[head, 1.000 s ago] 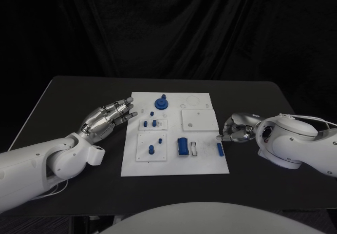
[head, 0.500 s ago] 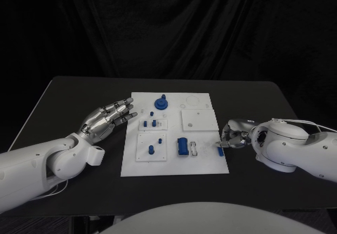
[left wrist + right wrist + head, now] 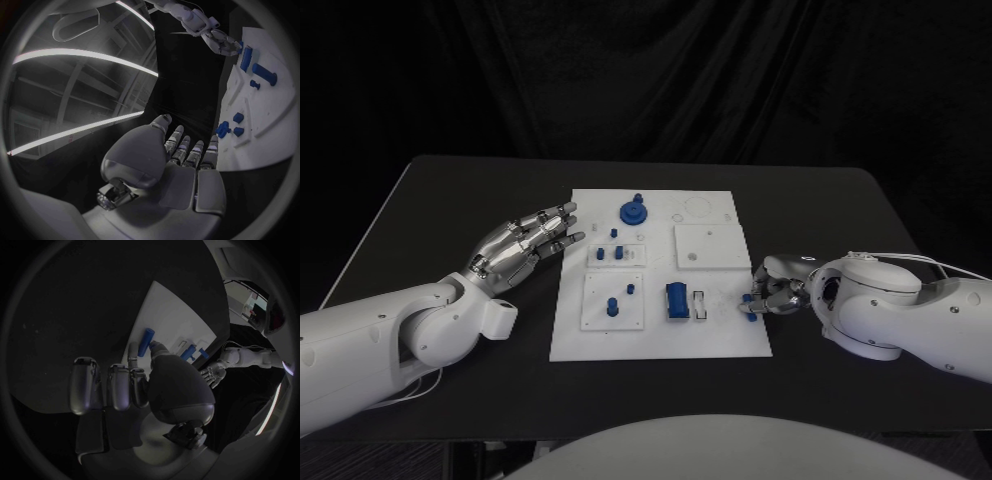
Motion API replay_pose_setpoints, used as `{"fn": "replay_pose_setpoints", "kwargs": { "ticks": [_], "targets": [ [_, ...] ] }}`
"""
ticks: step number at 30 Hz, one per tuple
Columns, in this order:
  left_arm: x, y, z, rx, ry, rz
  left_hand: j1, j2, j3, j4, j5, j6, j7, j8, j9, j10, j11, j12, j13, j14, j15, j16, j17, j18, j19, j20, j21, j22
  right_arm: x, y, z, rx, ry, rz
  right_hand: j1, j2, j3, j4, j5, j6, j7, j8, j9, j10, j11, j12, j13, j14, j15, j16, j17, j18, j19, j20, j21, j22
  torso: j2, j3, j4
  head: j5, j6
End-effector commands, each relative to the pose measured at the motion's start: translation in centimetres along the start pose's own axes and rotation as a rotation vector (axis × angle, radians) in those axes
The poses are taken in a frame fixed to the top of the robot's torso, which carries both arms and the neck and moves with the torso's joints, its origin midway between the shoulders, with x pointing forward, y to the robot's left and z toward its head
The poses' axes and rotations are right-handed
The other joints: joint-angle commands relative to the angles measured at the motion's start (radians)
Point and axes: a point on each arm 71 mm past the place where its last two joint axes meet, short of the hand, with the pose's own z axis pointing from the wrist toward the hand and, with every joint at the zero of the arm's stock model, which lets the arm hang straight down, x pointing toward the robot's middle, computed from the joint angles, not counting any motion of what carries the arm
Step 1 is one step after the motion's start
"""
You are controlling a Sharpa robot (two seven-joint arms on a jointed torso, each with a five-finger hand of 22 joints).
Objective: Assemble the parts on the task board
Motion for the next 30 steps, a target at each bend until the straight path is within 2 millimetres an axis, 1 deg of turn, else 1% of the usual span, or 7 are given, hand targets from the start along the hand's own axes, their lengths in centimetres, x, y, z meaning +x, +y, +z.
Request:
{"fn": "replay_pose_setpoints", "kwargs": {
  "ticks": [1,17,19,20,23,27,30],
  "targets": [
    [0.1,0.1,0.0,0.004,0.011,-0.016,-0.005,0.002,0.005,0.000,0.006,0.003,0.000,0.003,0.001,-0.003,0.007,0.003,0.001,0.000,0.003,0.006,0.001,-0.009,0.004,0.000,0.004,-0.001,0.3,0.2,0.1,-0.005,0.008,-0.011,0.020,0.001,0.009,-0.001,0.002,0.001,0.006,-0.013,-0.013,0.104,0.011,0.003,0.263,0.066,0.009,-0.006,0.052,0.009,0.042,0.008,-0.004,0.199,0.000,-0.0003,0.0003,0.000,0.000],
    [0.2,0.4,-0.2,-0.005,0.013,-0.023,-0.005,0.002,0.010,0.000,0.007,0.003,0.002,0.003,0.001,-0.002,0.010,0.005,0.001,-0.001,0.002,0.006,0.001,-0.009,0.004,0.000,0.004,-0.002,0.9,1.8,0.8,-0.045,0.027,-0.051,0.084,-0.007,0.062,-0.040,0.033,-0.001,0.023,-0.094,-0.108,0.104,0.024,0.003,0.263,0.065,0.020,-0.010,0.043,0.010,0.040,0.017,-0.011,0.197,0.000,0.0004,-0.0002,0.000,0.000],
    [0.2,0.5,-0.2,-0.005,0.014,-0.024,-0.005,0.003,0.013,0.000,0.007,0.002,0.003,0.003,0.000,-0.002,0.012,0.005,0.001,-0.002,0.001,0.006,0.000,-0.009,0.003,0.000,0.004,-0.003,1.0,2.0,0.9,-0.048,0.032,-0.065,0.126,-0.013,0.096,-0.072,0.065,-0.002,0.025,-0.111,-0.126,0.104,0.026,0.003,0.263,0.063,0.021,-0.013,0.038,0.011,0.039,0.019,-0.013,0.197,0.000,0.0002,-0.0002,0.001,0.000],
    [0.3,0.5,-0.2,-0.006,0.014,-0.024,-0.005,0.003,0.013,0.000,0.007,0.002,0.003,0.003,0.000,-0.002,0.012,0.005,0.001,-0.002,0.001,0.006,0.000,-0.009,0.003,0.000,0.004,-0.003,1.0,2.1,0.9,-0.049,0.034,-0.070,0.168,-0.020,0.128,-0.107,0.127,0.000,0.026,-0.118,-0.136,0.104,0.026,0.003,0.263,0.062,0.020,-0.015,0.034,0.013,0.036,0.019,-0.020,0.194,0.000,0.0001,0.0000,0.001,0.000],
    [0.3,0.5,-0.2,-0.007,0.014,-0.025,-0.005,0.003,0.013,0.000,0.007,0.002,0.003,0.003,0.000,-0.002,0.012,0.005,0.001,-0.002,0.001,0.006,0.000,-0.009,0.003,0.000,0.004,-0.003,1.0,2.2,1.0,-0.056,0.029,-0.073,0.184,-0.042,0.194,-0.146,0.189,0.020,0.035,-0.128,-0.159,0.104,0.033,0.003,0.263,0.062,0.027,-0.015,0.033,0.014,0.032,0.023,-0.029,0.192,-0.001,-0.0002,0.0005,0.003,0.000],
    [0.2,0.6,-0.3,-0.008,0.013,-0.025,-0.005,0.005,0.018,0.000,0.008,0.004,0.005,0.003,0.000,-0.001,0.014,0.007,0.002,-0.002,0.000,0.006,0.000,-0.009,0.003,0.000,0.004,-0.004,0.9,2.4,1.0,-0.078,0.001,-0.043,0.160,-0.068,0.289,-0.178,0.201,0.040,0.038,-0.128,-0.173,0.104,0.036,0.003,0.263,0.063,0.029,-0.013,0.037,0.014,0.033,0.026,-0.027,0.193,0.000,-0.0003,0.0001,0.005,0.000],
    [0.2,0.6,-0.3,-0.009,0.013,-0.026,-0.005,0.005,0.018,0.000,0.008,0.004,0.005,0.003,0.000,-0.001,0.014,0.007,0.002,-0.002,0.000,0.006,0.000,-0.009,0.003,0.000,0.004,-0.004,0.7,2.6,0.9,-0.100,-0.023,0.023,0.115,-0.091,0.374,-0.214,0.221,0.053,0.033,-0.105,-0.164,0.104,0.032,0.003,0.263,0.068,0.026,-0.001,0.058,0.011,0.039,0.025,-0.012,0.198,-0.001,-0.0002,-0.0001,0.005,0.000]
  ]
}}
